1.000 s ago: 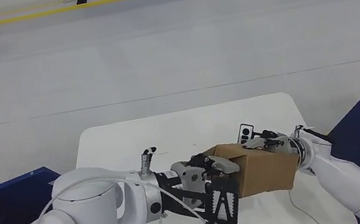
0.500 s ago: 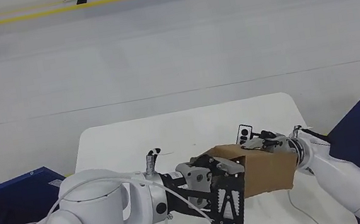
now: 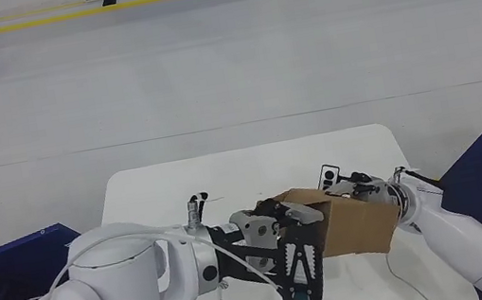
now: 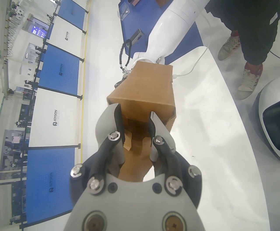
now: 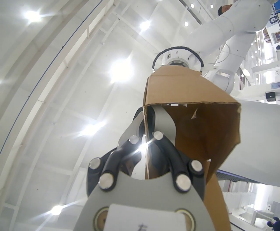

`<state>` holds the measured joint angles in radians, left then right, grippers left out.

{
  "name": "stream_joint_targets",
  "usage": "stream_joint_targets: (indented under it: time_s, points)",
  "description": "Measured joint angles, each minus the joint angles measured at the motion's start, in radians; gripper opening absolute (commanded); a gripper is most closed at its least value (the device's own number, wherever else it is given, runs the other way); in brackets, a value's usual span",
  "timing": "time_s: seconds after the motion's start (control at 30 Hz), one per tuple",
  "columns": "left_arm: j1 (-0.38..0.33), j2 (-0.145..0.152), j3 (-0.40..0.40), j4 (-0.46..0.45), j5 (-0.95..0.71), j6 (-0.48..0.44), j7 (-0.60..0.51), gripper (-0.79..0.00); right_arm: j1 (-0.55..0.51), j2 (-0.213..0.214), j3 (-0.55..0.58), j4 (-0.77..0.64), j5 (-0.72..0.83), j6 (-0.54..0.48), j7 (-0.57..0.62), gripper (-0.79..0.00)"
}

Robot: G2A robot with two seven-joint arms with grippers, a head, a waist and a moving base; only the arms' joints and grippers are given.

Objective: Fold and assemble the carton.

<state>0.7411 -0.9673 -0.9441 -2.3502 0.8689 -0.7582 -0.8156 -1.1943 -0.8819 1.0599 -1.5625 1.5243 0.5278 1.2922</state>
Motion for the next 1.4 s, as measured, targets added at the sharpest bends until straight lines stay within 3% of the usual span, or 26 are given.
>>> stream_joint_targets:
  time_s: [0.23,0.27,0.3,0.4,0.77,1.0,1.1,1.23,1.4]
  points:
    - [0.049,0.026,-0.183,0.000,-0.093,0.005,0.044,-0.545,0.012,0.005,-0.002,0.003,0.026,0.003,-0.003,-0.785]
    - [0.063,0.029,-0.212,0.000,-0.105,0.009,0.052,-0.397,0.013,0.006,-0.004,0.001,0.027,0.005,-0.006,-0.785]
    - [0.083,0.034,-0.250,0.000,-0.116,0.020,0.064,0.000,0.013,0.006,-0.006,0.000,0.029,0.008,-0.008,-0.785]
    - [0.105,0.037,-0.297,0.000,-0.119,0.043,0.074,0.000,0.013,0.007,-0.007,-0.001,0.030,0.009,-0.009,-0.785]
    - [0.164,0.047,-0.287,0.083,-0.107,0.033,0.046,0.000,-0.021,-0.003,0.014,-0.042,0.030,0.006,-0.046,-0.785]
    - [0.202,0.048,-0.357,0.101,-0.161,0.114,0.152,0.000,-0.034,-0.011,0.022,-0.046,0.011,0.006,-0.046,-0.785]
    - [0.240,0.055,-0.389,0.116,-0.169,0.153,0.111,0.000,-0.041,-0.014,0.025,-0.050,0.005,0.005,-0.048,-0.785]
    - [0.260,0.061,-0.361,0.116,-0.157,0.162,-0.005,0.000,-0.049,-0.018,0.029,-0.060,-0.005,0.005,-0.053,-0.785]
    - [0.245,0.052,-0.276,0.117,-0.175,0.168,0.009,0.000,-0.057,-0.022,0.039,-0.070,-0.013,0.008,-0.056,-0.785]
